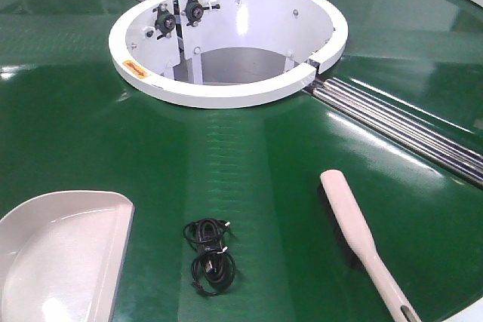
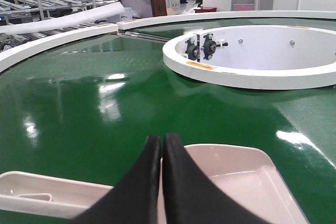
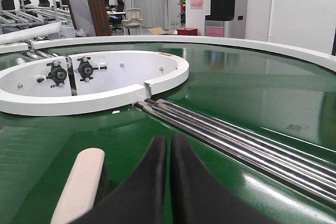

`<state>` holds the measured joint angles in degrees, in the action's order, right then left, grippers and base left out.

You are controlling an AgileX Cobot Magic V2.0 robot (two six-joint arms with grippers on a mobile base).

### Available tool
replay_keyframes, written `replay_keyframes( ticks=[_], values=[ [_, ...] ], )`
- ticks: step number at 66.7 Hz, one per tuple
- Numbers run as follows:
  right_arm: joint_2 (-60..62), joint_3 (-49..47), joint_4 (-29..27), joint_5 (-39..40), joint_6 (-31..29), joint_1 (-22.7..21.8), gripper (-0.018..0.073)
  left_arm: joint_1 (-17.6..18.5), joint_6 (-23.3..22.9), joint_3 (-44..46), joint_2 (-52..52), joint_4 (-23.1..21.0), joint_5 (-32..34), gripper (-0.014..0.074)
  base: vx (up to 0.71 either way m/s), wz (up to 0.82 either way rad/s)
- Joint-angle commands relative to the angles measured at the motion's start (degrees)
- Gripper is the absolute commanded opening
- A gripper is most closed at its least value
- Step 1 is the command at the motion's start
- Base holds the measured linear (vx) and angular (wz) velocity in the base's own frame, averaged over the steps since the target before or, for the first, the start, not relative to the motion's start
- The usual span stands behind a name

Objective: Clean and inspect green conveyor with broom and dustpan

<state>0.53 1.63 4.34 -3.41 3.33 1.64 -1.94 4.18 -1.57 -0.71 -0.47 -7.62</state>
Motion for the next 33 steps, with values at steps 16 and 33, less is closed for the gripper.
replay_keyframes(
  ticks=[16,33],
  values=[
    [0.5,0.6,0.4,11.4,-0.3,0.1,-0.0005,0.0,-0.4,-1.3,-0.9,-0.6,7.2,-0.0023,0.00,0.00],
    [0.5,-4.7,0.6,18.1,-1.0,0.1,-0.0005,0.0,-0.4,-0.6,-0.9,-9.7,28.8,-0.0023,0.00,0.00]
  ],
)
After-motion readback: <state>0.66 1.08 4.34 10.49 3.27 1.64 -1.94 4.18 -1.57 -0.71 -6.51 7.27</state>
